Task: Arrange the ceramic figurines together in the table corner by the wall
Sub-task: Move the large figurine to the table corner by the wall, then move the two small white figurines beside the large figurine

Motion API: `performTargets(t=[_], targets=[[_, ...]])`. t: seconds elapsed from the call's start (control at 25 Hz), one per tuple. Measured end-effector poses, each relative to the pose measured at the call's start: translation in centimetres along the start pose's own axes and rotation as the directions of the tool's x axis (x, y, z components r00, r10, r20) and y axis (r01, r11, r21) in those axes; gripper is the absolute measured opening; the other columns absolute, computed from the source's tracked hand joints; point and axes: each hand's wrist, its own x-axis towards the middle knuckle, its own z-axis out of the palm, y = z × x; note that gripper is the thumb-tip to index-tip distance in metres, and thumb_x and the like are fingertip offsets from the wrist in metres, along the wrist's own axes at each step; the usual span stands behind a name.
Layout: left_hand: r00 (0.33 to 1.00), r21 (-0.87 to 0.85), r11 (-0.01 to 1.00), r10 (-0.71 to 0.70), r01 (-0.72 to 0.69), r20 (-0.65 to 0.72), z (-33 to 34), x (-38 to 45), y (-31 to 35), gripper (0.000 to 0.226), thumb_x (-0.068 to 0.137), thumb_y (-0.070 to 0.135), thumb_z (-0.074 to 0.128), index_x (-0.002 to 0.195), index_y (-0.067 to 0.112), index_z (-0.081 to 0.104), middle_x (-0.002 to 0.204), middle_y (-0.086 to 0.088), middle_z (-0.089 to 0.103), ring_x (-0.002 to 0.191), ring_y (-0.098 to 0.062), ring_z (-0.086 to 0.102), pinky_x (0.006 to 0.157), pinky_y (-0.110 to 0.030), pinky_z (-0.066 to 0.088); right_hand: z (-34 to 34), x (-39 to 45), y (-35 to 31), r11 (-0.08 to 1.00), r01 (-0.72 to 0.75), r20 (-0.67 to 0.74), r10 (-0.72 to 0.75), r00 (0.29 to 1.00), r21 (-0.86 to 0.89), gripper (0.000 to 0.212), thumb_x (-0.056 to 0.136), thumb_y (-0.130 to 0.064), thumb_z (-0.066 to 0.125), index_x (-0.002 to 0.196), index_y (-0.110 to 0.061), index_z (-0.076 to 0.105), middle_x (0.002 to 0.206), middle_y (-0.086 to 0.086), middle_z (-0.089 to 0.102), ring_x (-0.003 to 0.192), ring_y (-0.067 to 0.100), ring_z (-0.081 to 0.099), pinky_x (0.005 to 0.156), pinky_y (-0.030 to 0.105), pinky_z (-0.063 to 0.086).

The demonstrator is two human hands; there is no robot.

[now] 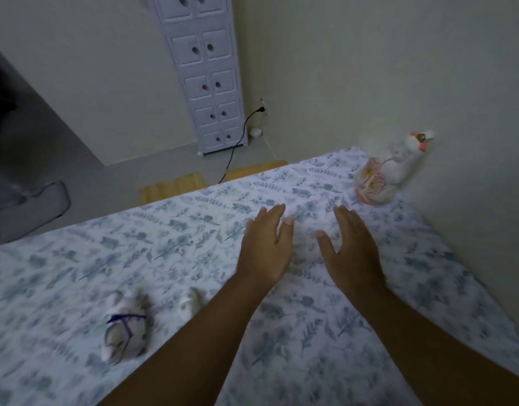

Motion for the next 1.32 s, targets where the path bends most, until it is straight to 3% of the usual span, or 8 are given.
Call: performTargets(t=[0.2, 0.36, 0.64, 0.84, 0.96, 1.04, 1.2, 1.32], targets=[[0.986, 0.173, 0.983, -0.039, 0.068, -0.164, -8.6, -8.9, -6.7, 0.054, 0.106, 0.042, 0.034, 0.153, 0.018, 0.037, 0.161, 0.001, 0.034, 0.153, -0.015, 0.013, 0.121, -0.032, -0.002, 5.2, -7.8, -9.1, 0.968, 0.249, 0.243, -0.232, 0.942, -0.041, 0.059, 0.099, -0.044, 0.048, 0.152, -0.022, 0.035, 0.162, -0.003, 0.031, 0.152, 0.016, 0.02, 0.121, 0.039, 0.016], [0.953, 0.203, 0.959, -0.14, 0.198, -0.27, -14.1, -14.8, -13.0, 0.064, 0.101, 0.046, 0.042, 0.156, 0.017, 0.029, 0.164, 0.001, 0.027, 0.153, -0.016, 0.01, 0.124, -0.035, -0.001, 9.6, -13.0, -15.0, 0.929, 0.37, 0.399, -0.341, 0.852, 0.004, 0.067, 0.095, -0.047, 0.053, 0.154, -0.026, 0.03, 0.164, -0.004, 0.023, 0.152, 0.018, 0.019, 0.122, 0.043, 0.021], [0.93, 0.079, 0.942, -0.306, 0.327, -0.204, -14.9, -17.6, -19.9, 0.1, 0.085, 0.051, 0.068, 0.159, 0.033, 0.005, 0.168, 0.003, 0.002, 0.154, -0.021, 0.007, 0.119, -0.045, 0.027, 15.0, -14.5, -16.6, 0.958, 0.286, 0.58, -0.229, 0.782, -0.009, 0.086, 0.088, -0.022, 0.072, 0.157, -0.024, 0.021, 0.166, -0.004, 0.016, 0.151, 0.021, 0.021, 0.121, 0.041, 0.026], [0.916, -0.004, 0.95, -0.302, 0.312, -0.263, -14.2, -16.7, -21.4, 0.084, 0.087, 0.028, 0.074, 0.156, 0.032, 0.027, 0.162, -0.008, 0.025, 0.147, -0.026, 0.027, 0.114, -0.039, 0.034, 15.7, -14.1, -16.0, 0.981, 0.189, 0.519, -0.18, 0.836, 0.037, 0.077, 0.085, -0.003, 0.072, 0.151, -0.019, 0.036, 0.159, 0.003, 0.035, 0.145, 0.022, 0.034, 0.118, 0.035, 0.03], [0.94, -0.023, 0.978, -0.207, 0.209, -0.271, -13.9, -15.6, -21.1, 0.081, 0.088, 0.014, 0.072, 0.156, 0.03, 0.03, 0.137, -0.007, 0.049, 0.12, -0.017, 0.048, 0.095, -0.008, 0.037, 13.8, -13.5, -14.8, 0.989, 0.111, 0.46, -0.142, 0.876, 0.093, 0.076, 0.077, -0.015, 0.083, 0.144, -0.014, 0.048, 0.139, 0.009, 0.056, 0.129, 0.023, 0.051, 0.108, 0.032, 0.04], [0.963, -0.026, 0.988, -0.154, 0.151, -0.22, -12.7, -13.7, -19.6, 0.082, 0.087, 0.01, 0.073, 0.156, 0.026, 0.031, 0.126, 0.004, 0.053, 0.111, -0.007, 0.05, 0.081, 0.004, 0.032, 11.5, -12.5, -12.7, 0.992, 0.102, 0.4, -0.123, 0.908, 0.073, 0.075, 0.072, -0.023, 0.086, 0.14, -0.015, 0.054, 0.128, 0.006, 0.06, 0.121, 0.023, 0.055, 0.102, 0.035, 0.046], [0.996, -0.08, 0.996, -0.046, 0.039, -0.08, -6.5, -8.6, -13.7, 0.067, 0.086, 0.017, 0.077, 0.147, 0.024, 0.049, 0.139, 0.009, 0.057, 0.128, -0.007, 0.053, 0.091, 0.006, 0.031, 5.3, -9.2, -5.6, 0.994, -0.035, 0.202, 0.014, 0.979, 0.103, 0.067, 0.062, -0.018, 0.091, 0.122, -0.008, 0.065, 0.114, 0.01, 0.058, 0.103, 0.021, 0.058, 0.088, 0.029, 0.05], [0.984, -0.076, 0.981, 0.178, -0.178, 0.002, 0.1, -4.3, -8.0, 0.056, 0.085, 0.013, 0.079, 0.138, 0.018, 0.059, 0.135, 0.017, 0.058, 0.124, 0.01, 0.051, 0.097, 0.003, 0.03, 0.9, -6.2, 0.9, 0.99, -0.108, 0.078, 0.101, 0.992, 0.093, 0.062, 0.056, -0.015, 0.093, 0.11, -0.002, 0.065, 0.111, 0.013, 0.056, 0.098, 0.019, 0.056, 0.086, 0.023, 0.045]])
